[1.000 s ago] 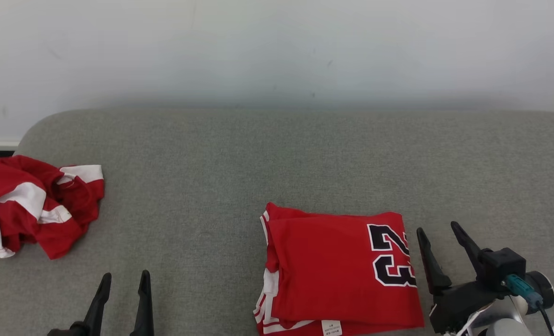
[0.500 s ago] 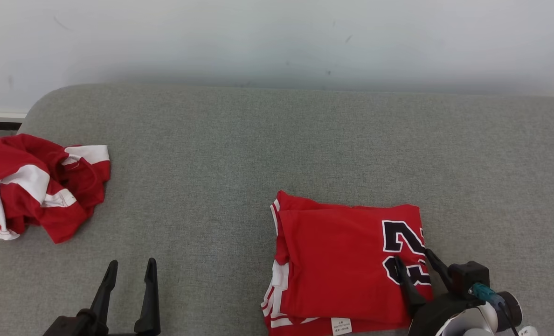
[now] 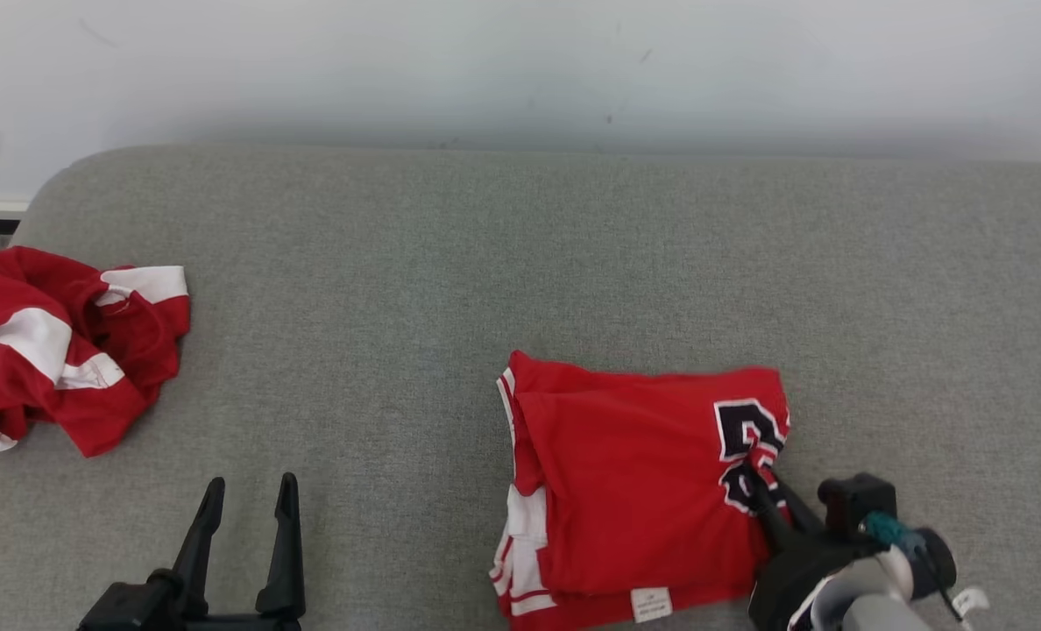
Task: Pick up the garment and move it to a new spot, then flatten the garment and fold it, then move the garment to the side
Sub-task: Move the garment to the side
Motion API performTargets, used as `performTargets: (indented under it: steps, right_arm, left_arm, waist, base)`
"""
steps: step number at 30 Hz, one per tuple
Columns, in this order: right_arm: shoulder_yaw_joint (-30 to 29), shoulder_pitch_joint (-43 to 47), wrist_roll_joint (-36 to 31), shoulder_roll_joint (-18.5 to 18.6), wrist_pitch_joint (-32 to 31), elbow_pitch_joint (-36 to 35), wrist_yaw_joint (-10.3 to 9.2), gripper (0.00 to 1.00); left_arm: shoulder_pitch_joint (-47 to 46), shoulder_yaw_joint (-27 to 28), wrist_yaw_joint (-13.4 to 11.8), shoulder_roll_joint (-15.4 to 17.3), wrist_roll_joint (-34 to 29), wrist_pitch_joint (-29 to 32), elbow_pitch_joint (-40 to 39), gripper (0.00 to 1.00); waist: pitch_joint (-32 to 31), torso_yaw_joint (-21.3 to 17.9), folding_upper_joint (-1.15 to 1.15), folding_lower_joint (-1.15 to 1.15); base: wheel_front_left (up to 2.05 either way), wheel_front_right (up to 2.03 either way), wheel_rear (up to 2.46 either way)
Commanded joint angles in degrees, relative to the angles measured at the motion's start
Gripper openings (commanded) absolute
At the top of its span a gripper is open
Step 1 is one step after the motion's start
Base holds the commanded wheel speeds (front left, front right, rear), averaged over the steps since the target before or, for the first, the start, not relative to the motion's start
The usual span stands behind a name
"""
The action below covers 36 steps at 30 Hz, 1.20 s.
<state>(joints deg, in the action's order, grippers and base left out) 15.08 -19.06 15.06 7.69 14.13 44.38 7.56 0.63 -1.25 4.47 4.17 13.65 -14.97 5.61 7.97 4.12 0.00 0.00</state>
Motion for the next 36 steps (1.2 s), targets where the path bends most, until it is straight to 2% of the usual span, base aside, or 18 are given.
performTargets:
  steps: [1,9,15,18,19,23,30,36]
  right_arm:
    - [0.16,-1.56,0.40,1.20,0.04,0.23,-0.17,0.00]
    - [3.37,-13.28,0.96,8.50,-1.19,-1.24,-0.17,0.00]
    - [6.18,-20.97,1.89,17.43,-2.93,-3.58,-0.17,0.00]
    - [6.20,-24.73,2.76,21.28,-3.39,-5.59,-0.17,0.00]
    - [6.20,-24.73,2.76,21.28,-3.39,-5.59,-0.17,0.00]
    - [5.19,-27.96,3.50,26.91,-4.10,-7.95,-0.17,0.00]
    - [3.43,-31.13,4.42,34.46,-5.77,-10.62,-0.17,0.00]
    - [1.79,-34.39,4.93,38.12,-7.06,-11.03,-0.17,0.00]
  left_arm:
    - [-0.62,0.05,-0.23,-0.11,0.16,-0.24,-0.17,1.00]
    - [-3.86,-0.65,0.46,-0.44,-0.94,-0.19,-3.05,1.00]
    - [-8.43,-1.11,1.02,-0.58,-2.24,-0.17,-5.19,1.00]
    - [-11.40,-1.07,1.47,-0.06,-2.74,-0.17,-5.97,1.00]
    - [-11.40,-1.07,1.47,-0.06,-2.74,-0.17,-5.97,1.00]
    - [-14.78,-1.68,1.87,1.02,-3.61,-0.17,-6.53,1.00]
    - [-17.00,-1.73,2.00,3.26,-4.80,-0.17,-8.52,1.00]
    - [-16.10,-2.00,1.76,4.46,-5.36,0.96,-11.73,1.00]
  waist:
    - [0.67,-0.27,0.00,0.00]
    - [8.28,-2.21,0.00,0.00]
    - [16.77,-5.25,0.00,0.00]
    - [21.50,-7.60,0.00,0.00]
    - [21.50,-7.60,0.00,0.00]
    - [26.13,-10.63,0.00,0.00]
    - [30.22,-14.52,0.00,0.00]
    - [31.23,-16.25,0.00,0.00]
  base:
    - [0.00,0.00,0.00]
    - [0.00,0.00,0.00]
    - [0.00,0.00,0.00]
    - [0.00,0.00,0.00]
    - [0.00,0.00,0.00]
    - [0.00,0.00,0.00]
    - [0.00,0.00,0.00]
    - [0.00,0.00,0.00]
